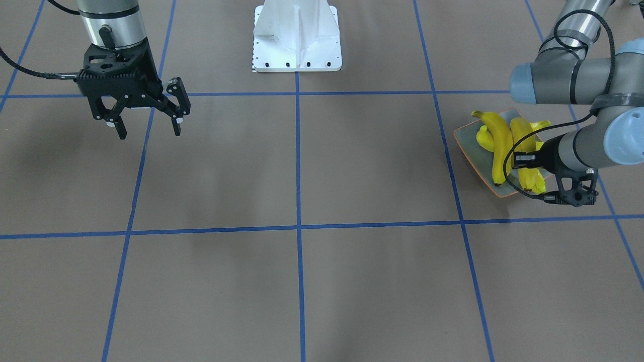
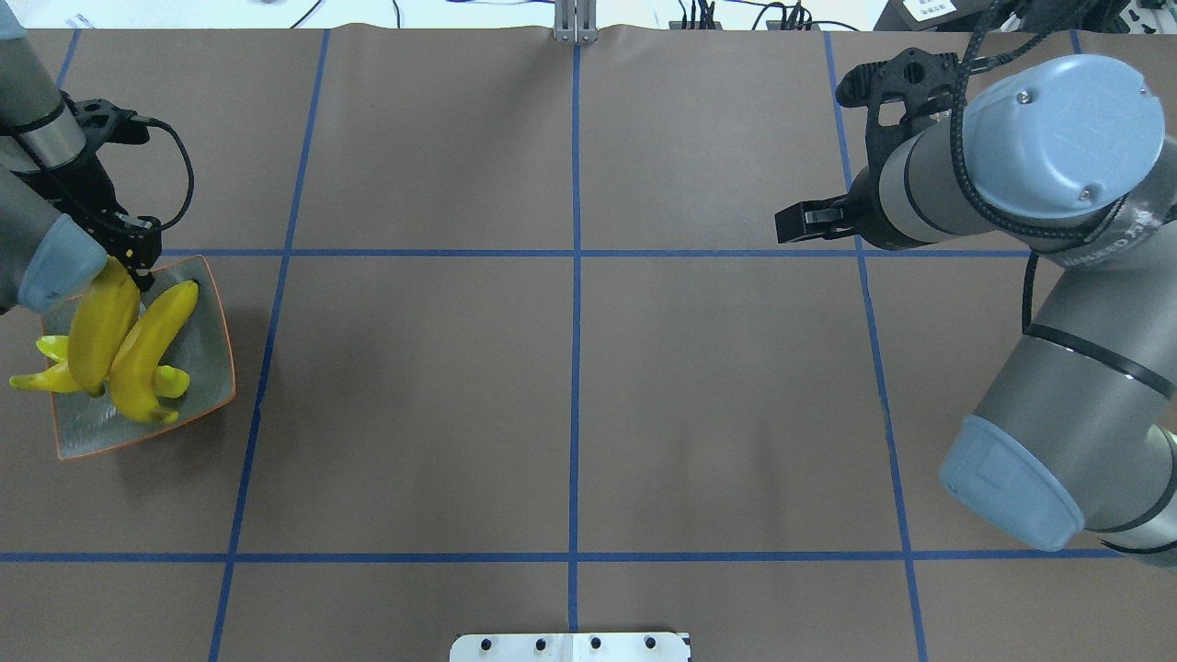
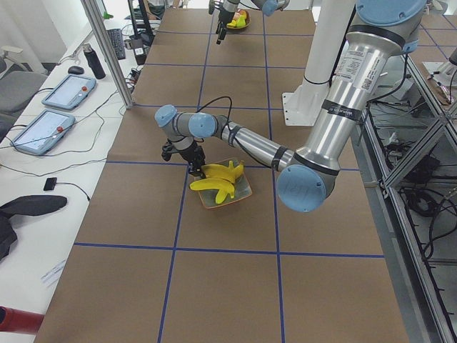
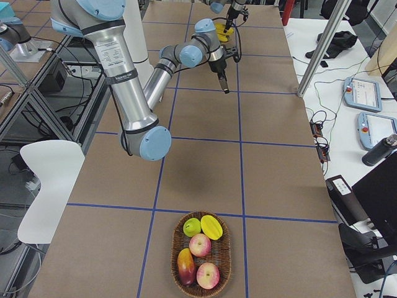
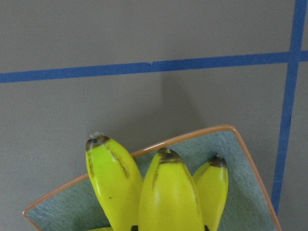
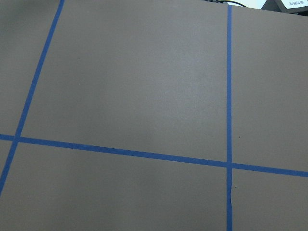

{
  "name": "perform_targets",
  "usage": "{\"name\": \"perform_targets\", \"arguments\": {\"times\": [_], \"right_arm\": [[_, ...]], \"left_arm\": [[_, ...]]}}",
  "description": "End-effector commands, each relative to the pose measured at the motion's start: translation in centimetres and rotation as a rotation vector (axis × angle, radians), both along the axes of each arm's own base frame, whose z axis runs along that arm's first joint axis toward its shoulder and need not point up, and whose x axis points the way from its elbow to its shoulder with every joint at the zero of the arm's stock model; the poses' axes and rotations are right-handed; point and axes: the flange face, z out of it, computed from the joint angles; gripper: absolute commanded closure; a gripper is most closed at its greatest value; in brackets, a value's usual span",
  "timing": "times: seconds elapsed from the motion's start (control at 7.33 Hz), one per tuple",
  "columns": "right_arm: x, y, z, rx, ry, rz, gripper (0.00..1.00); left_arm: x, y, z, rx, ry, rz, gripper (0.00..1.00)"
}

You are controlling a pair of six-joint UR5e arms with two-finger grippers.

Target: Transfer all bananas from basket to plate

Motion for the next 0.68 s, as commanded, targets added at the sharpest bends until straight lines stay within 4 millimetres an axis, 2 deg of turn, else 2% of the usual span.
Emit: {"name": "perform_targets", "arguments": {"times": [0.0, 0.41, 0.55], "right_arm": [[0.1, -0.1, 0.0, 0.000, 0.000, 0.003, 0.00], [0.5, -0.3, -0.3, 0.000, -0.008, 0.009, 0.00], [2.6, -1.4, 0.0, -0.046, -0.039, 0.002, 0.00]], "left_arm": [[-0.1, 0.0, -0.2, 0.007, 0.003, 0.002, 0.01], [-0.4, 0.3, -1.8, 0.030, 0.019, -0.002, 0.01], [-1.8, 1.1, -4.6, 0.082, 0.047, -0.017, 0.01]]}}
